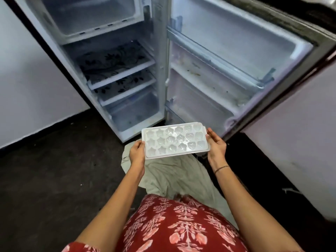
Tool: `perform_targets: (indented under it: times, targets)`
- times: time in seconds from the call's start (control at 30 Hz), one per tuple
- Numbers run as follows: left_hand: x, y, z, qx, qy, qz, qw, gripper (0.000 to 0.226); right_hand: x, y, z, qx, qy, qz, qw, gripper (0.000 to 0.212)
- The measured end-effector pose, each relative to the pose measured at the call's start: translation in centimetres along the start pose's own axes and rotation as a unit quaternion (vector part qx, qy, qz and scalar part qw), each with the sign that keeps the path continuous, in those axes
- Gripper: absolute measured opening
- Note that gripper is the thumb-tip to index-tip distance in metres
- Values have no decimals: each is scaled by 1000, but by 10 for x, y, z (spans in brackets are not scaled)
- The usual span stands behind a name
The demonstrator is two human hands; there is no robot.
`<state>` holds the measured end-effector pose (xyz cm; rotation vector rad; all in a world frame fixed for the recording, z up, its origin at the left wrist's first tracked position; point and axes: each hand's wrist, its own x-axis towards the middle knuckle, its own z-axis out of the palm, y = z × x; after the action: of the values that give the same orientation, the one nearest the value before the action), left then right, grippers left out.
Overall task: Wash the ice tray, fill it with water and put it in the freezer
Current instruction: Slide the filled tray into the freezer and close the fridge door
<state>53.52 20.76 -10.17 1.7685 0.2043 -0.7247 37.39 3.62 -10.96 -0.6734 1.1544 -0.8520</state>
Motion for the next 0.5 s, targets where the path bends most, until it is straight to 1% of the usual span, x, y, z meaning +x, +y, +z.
perform_targets:
  times: [0.1, 0.23, 0.4, 0.5]
  targets:
    - [9, 12, 2, -15, 45, 0, 999, 22, 24, -8, 29, -30, -38, 5, 999, 34]
    - [24, 31, 1, -53, 99, 2, 994, 15, 49, -14, 68, -61, -86, 16, 994, 33]
    - [57, 52, 0, -85, 157, -40, 983, 14, 73, -14, 117, -75, -115, 38, 990, 32]
    - [78, 71, 0, -93, 188, -36, 977, 19, 90, -12, 153, -91, -122, 36, 988, 32]
